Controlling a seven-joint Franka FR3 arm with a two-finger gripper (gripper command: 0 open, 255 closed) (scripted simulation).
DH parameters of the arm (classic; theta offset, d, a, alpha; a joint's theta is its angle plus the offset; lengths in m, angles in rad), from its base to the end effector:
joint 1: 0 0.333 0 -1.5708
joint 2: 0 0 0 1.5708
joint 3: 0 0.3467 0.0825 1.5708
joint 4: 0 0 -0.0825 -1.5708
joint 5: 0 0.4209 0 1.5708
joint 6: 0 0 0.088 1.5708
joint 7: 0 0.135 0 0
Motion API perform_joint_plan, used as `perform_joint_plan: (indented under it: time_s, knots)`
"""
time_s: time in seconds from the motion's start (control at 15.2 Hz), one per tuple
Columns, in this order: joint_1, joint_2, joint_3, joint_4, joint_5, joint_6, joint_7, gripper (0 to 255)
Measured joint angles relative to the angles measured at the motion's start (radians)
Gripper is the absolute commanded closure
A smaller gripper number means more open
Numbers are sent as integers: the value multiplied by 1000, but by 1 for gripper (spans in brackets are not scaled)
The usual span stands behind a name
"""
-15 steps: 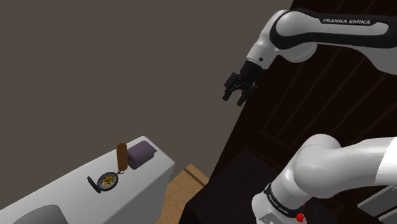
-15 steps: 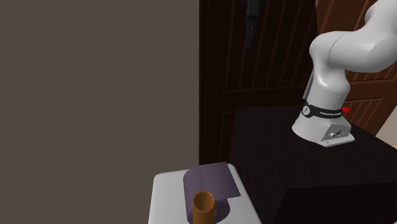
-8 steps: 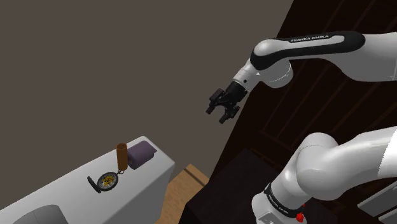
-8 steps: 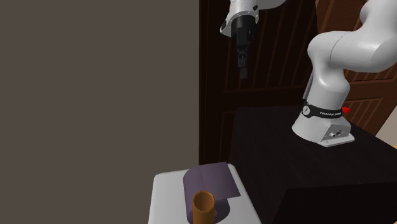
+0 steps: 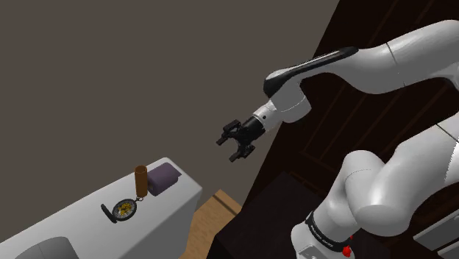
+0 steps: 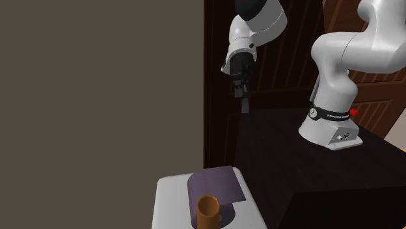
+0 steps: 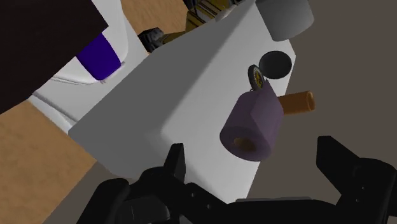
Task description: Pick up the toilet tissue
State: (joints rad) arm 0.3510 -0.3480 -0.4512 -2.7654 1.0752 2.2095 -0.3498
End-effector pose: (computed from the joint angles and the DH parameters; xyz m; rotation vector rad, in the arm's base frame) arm 0.3819 0.0270 0.2912 -2.1294 0.5643 0.0846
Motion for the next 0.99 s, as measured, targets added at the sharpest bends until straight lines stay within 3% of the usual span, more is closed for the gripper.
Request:
perform_joint_plan:
  time_s: [0.26, 0.73, 0.86, 0.99]
  knots:
    - [106, 202, -42, 48, 332, -84, -214, 0]
    - [173, 537, 20, 155, 797, -376, -414, 0]
    - [172, 607, 42, 184, 869, -438, -435, 0]
    - [169, 651, 53, 199, 898, -467, -454, 0]
